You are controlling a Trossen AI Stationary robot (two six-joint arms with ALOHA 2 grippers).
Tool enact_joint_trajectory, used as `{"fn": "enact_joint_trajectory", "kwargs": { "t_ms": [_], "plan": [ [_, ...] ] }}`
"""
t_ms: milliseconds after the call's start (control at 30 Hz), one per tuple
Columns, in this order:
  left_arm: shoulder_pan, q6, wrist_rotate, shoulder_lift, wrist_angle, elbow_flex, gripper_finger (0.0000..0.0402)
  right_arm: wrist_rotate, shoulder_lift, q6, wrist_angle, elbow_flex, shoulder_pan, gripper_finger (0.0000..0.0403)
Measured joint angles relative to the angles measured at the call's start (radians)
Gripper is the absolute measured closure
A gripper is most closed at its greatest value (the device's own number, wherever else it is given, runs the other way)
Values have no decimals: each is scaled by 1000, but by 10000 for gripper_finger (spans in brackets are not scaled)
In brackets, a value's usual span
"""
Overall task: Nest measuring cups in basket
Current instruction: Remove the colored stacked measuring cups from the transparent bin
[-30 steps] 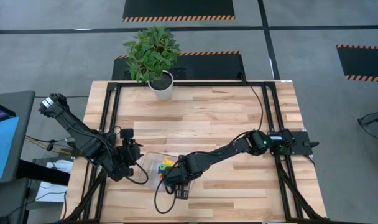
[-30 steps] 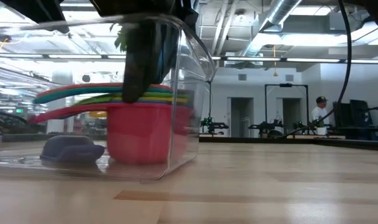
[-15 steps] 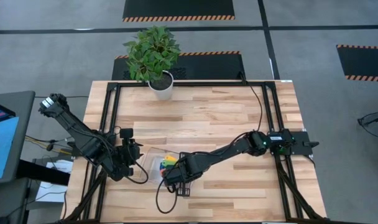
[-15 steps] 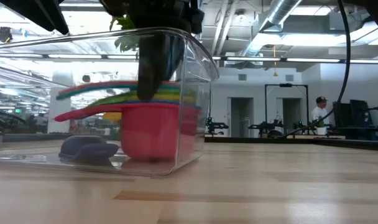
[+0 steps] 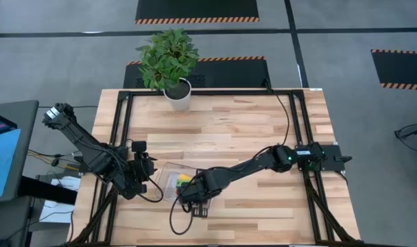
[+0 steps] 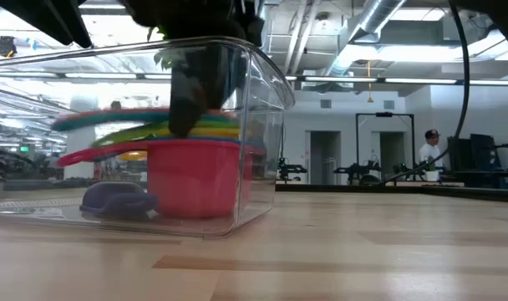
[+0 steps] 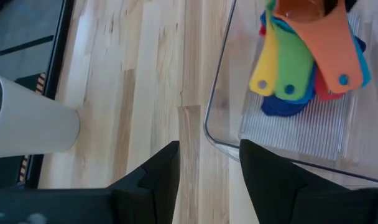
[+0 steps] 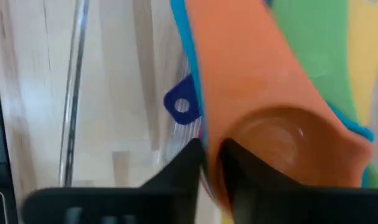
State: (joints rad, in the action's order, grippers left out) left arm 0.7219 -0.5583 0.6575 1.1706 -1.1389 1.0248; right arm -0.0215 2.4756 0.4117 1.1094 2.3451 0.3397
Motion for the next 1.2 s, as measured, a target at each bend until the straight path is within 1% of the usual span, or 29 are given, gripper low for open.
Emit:
{"fn": "enact_joint_trajectory", "kwargs": {
  "t_ms": [133, 233, 300, 367, 467, 700, 800, 867, 967, 1067, 1200],
  "plan": [
    [0, 0, 0, 0, -1, 0, 246, 46, 18, 8, -10, 1, 0, 245],
    [0, 0, 0, 0, -3, 0, 246, 48, 30, 30, -42, -2, -4, 188],
    [0, 0, 1, 0, -9, 0, 246, 54, 30, 33, -46, -2, -13, 158],
    [0, 0, -2, 0, -17, 0, 246, 45, 30, 46, -60, -2, -21, 138],
    [0, 0, -5, 0, -34, 0, 246, 39, 31, 56, -55, -3, -31, 129],
    [0, -27, -6, 0, -38, 0, 246, 35, 58, 51, -54, -2, -44, 128],
    [0, -30, -5, 0, -37, 0, 246, -5, 58, 48, -60, -12, -48, 128],
    [0, -30, -6, 0, -37, 0, 246, -12, 58, 49, -60, -13, -57, 128],
    [0, -52, -5, 0, -37, 0, 246, -9, 58, 112, -61, -13, -72, 128],
    [0, -125, -5, 0, -30, 0, 246, 18, 58, 201, -56, -13, -84, 128],
    [0, -179, -9, 0, -37, 0, 246, 37, 58, 251, -53, -13, -87, 127]
  ]
}}
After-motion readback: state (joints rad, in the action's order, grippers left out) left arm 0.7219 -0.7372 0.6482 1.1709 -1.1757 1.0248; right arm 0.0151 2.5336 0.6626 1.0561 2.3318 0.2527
